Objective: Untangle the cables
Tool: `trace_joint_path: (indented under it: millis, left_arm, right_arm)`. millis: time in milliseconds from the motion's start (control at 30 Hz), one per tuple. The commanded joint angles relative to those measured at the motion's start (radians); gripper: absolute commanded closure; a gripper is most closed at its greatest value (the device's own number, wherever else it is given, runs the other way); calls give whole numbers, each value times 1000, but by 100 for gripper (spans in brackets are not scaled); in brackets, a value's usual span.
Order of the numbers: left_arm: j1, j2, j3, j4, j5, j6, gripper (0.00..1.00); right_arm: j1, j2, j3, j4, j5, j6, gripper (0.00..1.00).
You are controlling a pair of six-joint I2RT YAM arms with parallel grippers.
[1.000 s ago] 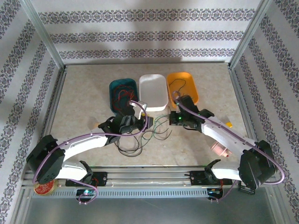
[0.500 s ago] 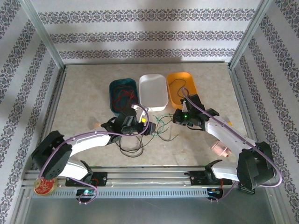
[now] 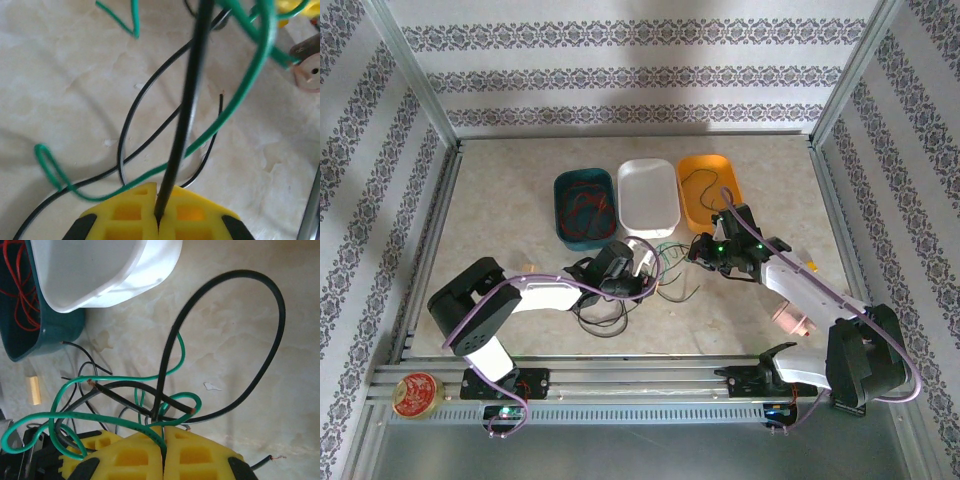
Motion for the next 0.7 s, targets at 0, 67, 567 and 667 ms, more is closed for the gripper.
trace_joint_path:
  millis: [0,67,567,667]
  left_arm:
    - [-27,4,47,86,3,-6,100]
    - [-34,5,57,82,15,-4,100]
    - [-45,2,20,3,-47,26,100]
    - [-26,-4,-16,34,-50,7,100]
  right_arm:
    - [4,3,-39,76,-24,96,100]
    - [15,14,-47,95,-12,123,100]
    - [26,-6,-80,327,-72,291,100]
    - [4,-58,-108,338,-79,305,100]
